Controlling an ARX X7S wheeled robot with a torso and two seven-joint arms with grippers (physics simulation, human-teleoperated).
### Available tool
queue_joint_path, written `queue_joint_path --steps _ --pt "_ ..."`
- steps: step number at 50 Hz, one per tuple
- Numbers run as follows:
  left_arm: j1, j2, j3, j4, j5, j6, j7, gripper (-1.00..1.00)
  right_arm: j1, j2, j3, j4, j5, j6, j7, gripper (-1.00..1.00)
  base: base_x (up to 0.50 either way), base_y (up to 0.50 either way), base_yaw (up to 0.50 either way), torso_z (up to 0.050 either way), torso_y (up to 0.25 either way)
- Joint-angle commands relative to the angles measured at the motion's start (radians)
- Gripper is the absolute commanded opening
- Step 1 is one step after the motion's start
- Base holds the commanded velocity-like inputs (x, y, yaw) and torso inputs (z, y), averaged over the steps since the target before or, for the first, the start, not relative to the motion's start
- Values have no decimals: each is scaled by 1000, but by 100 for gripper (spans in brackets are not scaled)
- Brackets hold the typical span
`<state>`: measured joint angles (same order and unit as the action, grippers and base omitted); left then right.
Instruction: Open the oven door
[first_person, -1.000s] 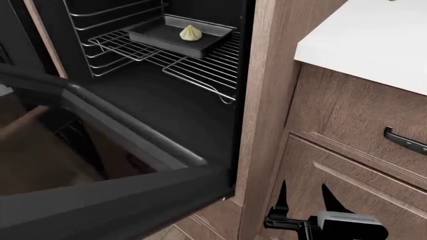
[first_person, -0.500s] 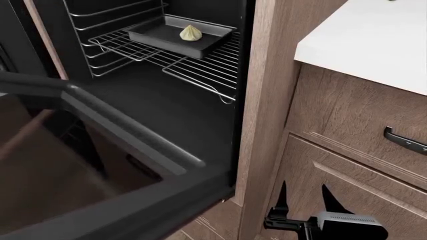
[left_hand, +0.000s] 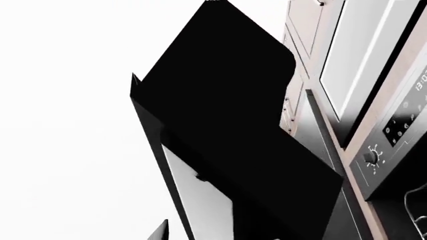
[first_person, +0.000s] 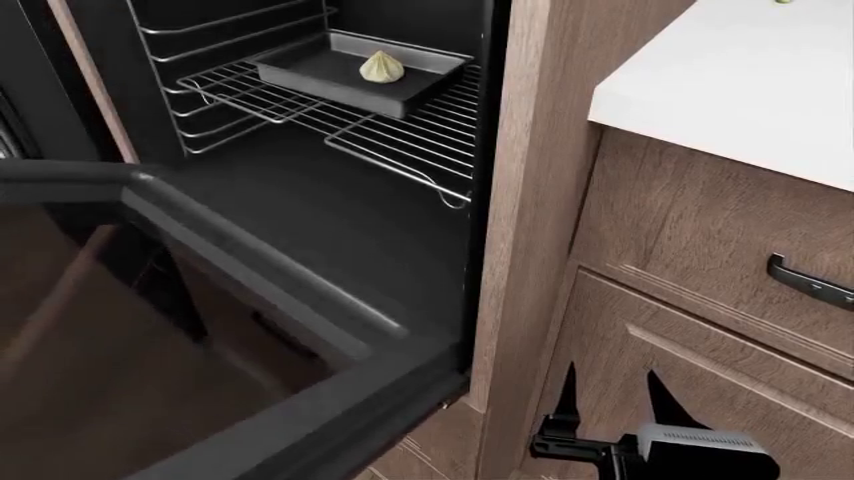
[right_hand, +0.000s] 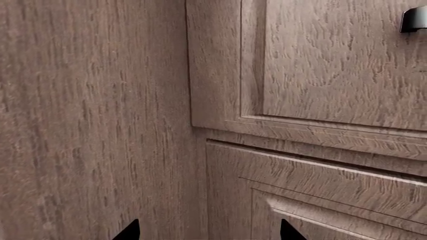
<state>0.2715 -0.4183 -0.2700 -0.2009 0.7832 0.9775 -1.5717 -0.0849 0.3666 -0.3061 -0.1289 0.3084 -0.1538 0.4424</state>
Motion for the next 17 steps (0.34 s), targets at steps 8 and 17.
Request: queue_joint_path --steps 8,17 --pt "-152 119 -41 -331 412 69 1 -100 -1 2 -1 -3 0 2 7 100 10 8 -11 -3 -6" --pt "-191 142 -58 -404 477 69 1 -100 -5 6 0 -3 2 -1 8 100 10 7 -12 -1 -5"
